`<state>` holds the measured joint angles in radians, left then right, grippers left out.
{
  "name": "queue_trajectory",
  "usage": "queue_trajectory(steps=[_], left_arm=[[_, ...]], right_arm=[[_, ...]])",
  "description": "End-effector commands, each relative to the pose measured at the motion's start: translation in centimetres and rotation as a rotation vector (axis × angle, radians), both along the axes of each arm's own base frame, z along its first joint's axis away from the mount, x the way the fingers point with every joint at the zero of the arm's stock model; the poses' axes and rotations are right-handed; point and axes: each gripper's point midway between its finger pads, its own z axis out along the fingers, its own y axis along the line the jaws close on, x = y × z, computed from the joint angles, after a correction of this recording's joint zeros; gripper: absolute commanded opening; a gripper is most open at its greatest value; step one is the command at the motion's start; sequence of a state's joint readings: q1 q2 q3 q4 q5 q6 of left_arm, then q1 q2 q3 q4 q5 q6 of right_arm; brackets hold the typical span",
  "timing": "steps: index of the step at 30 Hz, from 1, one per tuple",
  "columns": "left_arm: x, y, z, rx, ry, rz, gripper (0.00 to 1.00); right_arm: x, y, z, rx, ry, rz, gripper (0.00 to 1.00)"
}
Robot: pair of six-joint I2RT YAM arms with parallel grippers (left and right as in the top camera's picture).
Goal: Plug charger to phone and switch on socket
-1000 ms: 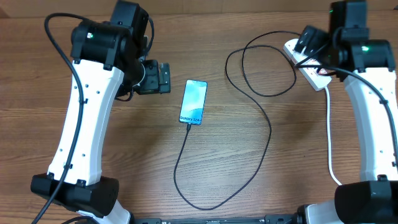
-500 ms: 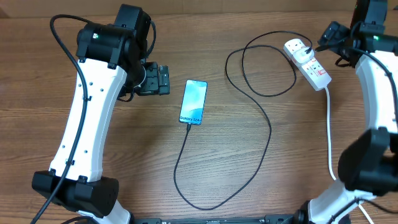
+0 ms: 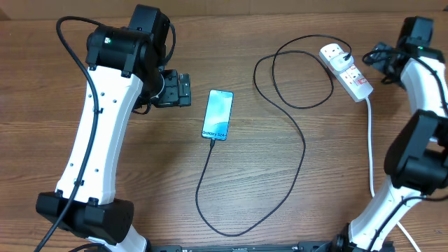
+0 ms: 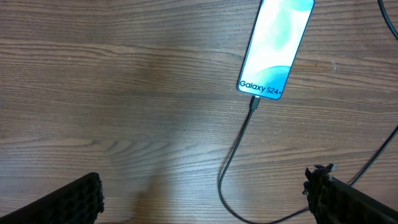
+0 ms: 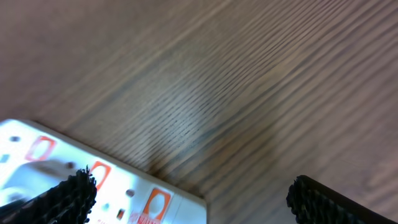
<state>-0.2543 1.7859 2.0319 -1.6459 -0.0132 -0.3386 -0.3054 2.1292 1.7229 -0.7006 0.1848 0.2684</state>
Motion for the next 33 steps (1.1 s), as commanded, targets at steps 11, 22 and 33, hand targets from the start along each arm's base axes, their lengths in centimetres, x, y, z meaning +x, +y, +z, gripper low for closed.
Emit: queue_trajectory(steps=[11, 22, 33], left_arm=[[-0.2, 0.5, 0.5, 0.009, -0.02, 0.021, 0.99], [-0.2, 0.5, 0.5, 0.009, -0.02, 0.021, 0.99], [-0.2, 0.5, 0.5, 0.009, -0.02, 0.021, 0.99]], right_arm=[[1.5, 1.1, -5.2, 0.035, 0.031, 0.047, 1.0], [2.4, 2.3, -5.7, 0.066, 0.007, 0.073, 1.0], [1.8, 2.6, -7.9, 0.086, 0.053, 0.074, 1.0]])
